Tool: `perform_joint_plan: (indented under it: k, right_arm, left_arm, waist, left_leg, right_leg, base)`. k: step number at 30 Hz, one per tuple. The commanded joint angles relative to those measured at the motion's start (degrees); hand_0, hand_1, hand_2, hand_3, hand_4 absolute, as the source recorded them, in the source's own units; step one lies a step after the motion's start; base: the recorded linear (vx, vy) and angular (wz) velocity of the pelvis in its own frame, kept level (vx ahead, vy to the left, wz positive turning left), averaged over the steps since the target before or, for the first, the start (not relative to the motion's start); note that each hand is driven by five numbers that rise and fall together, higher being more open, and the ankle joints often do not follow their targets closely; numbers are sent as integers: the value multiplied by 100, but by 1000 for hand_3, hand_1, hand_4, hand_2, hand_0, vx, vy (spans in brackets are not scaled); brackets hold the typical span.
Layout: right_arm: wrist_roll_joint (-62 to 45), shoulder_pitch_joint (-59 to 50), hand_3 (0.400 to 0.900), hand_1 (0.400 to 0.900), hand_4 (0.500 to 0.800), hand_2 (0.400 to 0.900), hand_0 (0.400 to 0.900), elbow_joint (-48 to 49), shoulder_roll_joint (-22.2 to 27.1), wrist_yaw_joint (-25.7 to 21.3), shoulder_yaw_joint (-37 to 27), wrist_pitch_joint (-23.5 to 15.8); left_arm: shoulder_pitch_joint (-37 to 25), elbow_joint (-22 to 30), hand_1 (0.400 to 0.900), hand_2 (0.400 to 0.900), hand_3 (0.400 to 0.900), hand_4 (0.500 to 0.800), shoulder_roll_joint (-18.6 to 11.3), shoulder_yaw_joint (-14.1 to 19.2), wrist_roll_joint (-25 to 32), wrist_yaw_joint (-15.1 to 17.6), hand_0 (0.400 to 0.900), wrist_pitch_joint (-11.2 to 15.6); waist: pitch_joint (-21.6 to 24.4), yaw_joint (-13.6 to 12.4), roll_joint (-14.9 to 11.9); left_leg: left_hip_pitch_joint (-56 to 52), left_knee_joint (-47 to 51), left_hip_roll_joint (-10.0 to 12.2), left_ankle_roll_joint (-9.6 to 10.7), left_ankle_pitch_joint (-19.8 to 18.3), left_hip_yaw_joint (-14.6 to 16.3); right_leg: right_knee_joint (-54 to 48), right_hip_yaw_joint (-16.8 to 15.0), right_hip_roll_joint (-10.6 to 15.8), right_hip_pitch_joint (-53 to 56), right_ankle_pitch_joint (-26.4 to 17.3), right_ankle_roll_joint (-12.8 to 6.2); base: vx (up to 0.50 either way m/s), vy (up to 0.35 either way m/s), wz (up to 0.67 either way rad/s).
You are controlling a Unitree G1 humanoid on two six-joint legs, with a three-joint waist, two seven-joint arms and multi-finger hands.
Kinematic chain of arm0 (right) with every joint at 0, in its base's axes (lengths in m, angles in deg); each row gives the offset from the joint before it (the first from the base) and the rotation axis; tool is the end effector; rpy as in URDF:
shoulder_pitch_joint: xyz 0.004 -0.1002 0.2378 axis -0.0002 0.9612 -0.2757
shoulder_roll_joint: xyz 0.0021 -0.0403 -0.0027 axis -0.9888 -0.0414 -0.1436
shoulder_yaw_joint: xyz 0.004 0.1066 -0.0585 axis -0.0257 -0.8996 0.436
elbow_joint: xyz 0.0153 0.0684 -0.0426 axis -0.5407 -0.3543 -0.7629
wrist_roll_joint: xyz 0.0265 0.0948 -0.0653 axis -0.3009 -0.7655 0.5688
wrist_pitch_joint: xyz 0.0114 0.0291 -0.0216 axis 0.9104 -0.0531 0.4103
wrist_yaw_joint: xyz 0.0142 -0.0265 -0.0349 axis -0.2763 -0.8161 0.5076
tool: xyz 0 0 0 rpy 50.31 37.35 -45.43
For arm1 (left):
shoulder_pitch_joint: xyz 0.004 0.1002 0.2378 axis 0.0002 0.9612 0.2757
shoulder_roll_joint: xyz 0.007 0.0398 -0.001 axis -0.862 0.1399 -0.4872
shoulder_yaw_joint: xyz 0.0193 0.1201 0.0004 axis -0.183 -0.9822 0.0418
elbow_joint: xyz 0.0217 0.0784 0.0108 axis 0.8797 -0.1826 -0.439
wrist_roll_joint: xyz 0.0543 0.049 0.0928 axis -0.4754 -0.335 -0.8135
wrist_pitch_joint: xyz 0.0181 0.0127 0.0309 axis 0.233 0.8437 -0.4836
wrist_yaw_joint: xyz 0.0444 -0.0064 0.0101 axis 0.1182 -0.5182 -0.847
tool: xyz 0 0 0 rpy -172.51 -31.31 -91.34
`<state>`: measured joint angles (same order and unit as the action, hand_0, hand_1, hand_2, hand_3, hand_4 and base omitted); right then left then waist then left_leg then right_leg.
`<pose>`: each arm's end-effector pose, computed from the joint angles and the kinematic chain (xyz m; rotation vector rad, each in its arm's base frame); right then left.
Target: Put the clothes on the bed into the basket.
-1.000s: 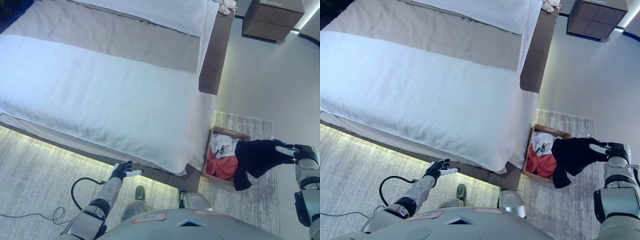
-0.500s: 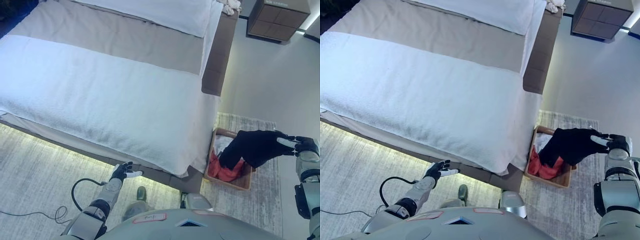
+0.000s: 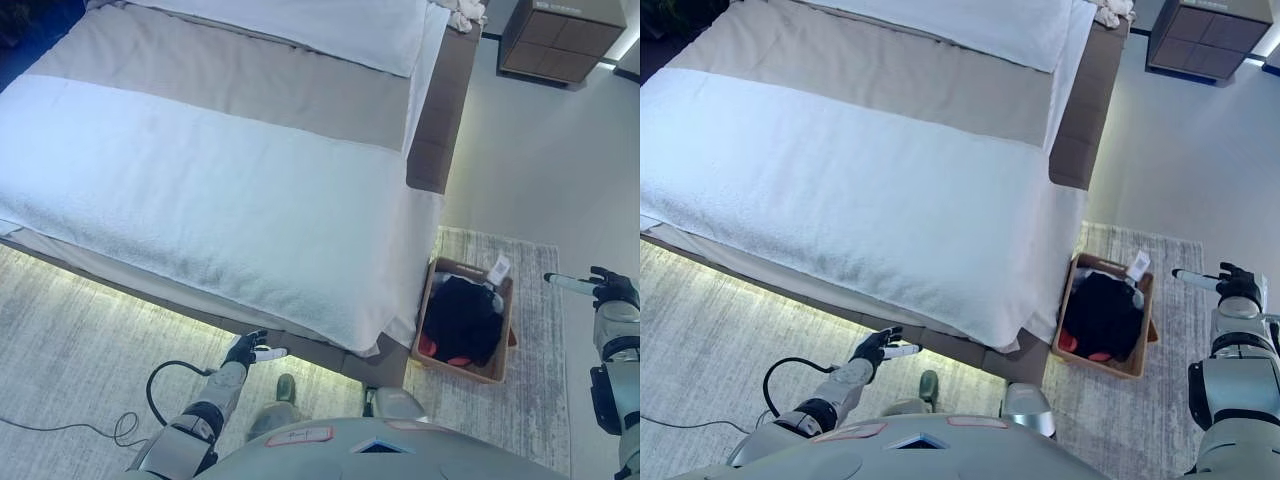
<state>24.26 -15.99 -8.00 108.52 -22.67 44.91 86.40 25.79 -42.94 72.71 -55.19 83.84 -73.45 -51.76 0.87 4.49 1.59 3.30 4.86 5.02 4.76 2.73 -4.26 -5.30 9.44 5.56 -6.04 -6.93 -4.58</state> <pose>0.1960 -0.4116 0.0011 -0.4449 0.8192 -0.6951 0.1234 0.1966 -0.1421 0.3004 1.0433 -0.0520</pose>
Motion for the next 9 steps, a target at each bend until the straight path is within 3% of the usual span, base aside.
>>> perform_joint_plan:
  k: [1, 9]
  right_arm:
    - [-150, -423, 900, 900, 800, 900, 900, -88, 157, -225, 128, -250]
    - [-133, 43, 900, 900, 800, 900, 900, 640, -446, -319, 119, -394]
  left_arm:
    - [-352, -314, 900, 900, 900, 800, -156, 63, -211, 62, 900, 156]
    - [-286, -272, 900, 900, 900, 800, -170, 212, -172, 63, 900, 185]
  waist:
    - [211, -93, -533]
    - [234, -60, -500]
  left_leg:
    - [-188, 14, 127, 74, -358, 235]
    - [-239, 14, 93, 32, -383, 275]
  right_leg:
    - [30, -139, 310, 342, 296, -377]
    - [30, -195, 329, 365, 287, -387]
  base:
    - [2, 11, -4]
    - [-7, 20, -5]
